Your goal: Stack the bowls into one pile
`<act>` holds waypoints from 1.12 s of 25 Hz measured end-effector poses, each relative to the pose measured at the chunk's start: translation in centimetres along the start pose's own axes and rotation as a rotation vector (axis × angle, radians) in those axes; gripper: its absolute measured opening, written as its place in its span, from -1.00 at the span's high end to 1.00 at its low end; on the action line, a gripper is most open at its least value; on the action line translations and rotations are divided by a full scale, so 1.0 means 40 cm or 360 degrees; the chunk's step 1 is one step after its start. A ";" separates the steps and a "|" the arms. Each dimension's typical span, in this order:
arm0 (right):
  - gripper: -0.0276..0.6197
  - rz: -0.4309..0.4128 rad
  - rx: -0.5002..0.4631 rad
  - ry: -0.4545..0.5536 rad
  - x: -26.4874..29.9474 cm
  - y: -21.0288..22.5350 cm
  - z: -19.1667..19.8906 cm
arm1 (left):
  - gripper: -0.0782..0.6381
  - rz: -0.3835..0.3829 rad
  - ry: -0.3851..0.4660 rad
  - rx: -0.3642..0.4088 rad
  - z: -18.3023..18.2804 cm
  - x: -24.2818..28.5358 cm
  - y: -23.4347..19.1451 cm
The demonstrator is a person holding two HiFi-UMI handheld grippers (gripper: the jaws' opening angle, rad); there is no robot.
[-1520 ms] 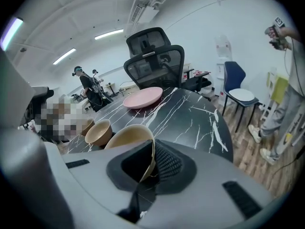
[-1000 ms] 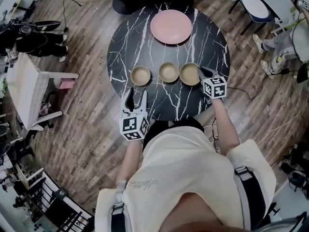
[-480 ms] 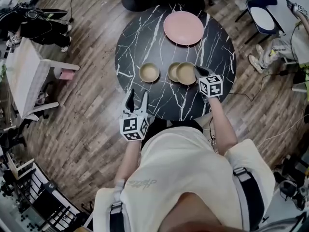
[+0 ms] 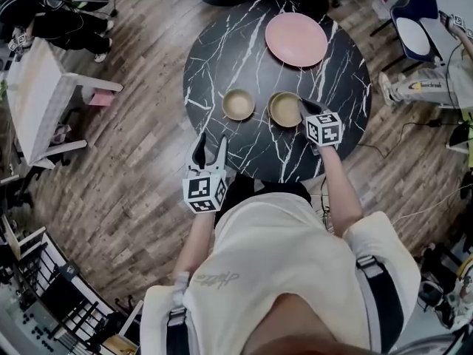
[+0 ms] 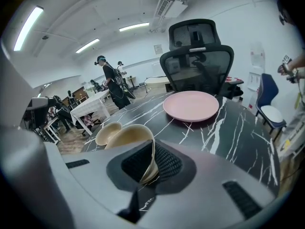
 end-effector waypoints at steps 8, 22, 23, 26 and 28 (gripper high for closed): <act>0.85 -0.0016 -0.0001 -0.0043 0.043 -0.006 0.017 | 0.11 -0.0020 -0.0032 -0.0022 0.005 0.018 -0.036; 0.84 -0.0015 0.0052 -0.0104 0.088 -0.001 0.047 | 0.11 -0.0054 -0.0064 -0.0093 0.003 0.057 -0.081; 0.84 -0.0014 0.0055 -0.0107 0.088 0.000 0.050 | 0.11 -0.0048 -0.0069 -0.0090 0.002 0.061 -0.078; 0.84 -0.0011 0.0055 -0.0117 0.091 0.002 0.052 | 0.11 -0.0038 -0.0078 -0.0085 -0.001 0.071 -0.078; 0.84 -0.0004 0.0052 -0.0115 0.095 0.005 0.051 | 0.11 -0.0034 -0.0082 -0.0082 -0.002 0.078 -0.081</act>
Point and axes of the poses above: the fingertips, and each gripper's own axes: x forward along the fingers, y to its right, z out of its underside, the point moved 3 cm from there along -x, backward along the fingers, and after that the axes turned 13 degrees about -x, right-handed, at the moved point
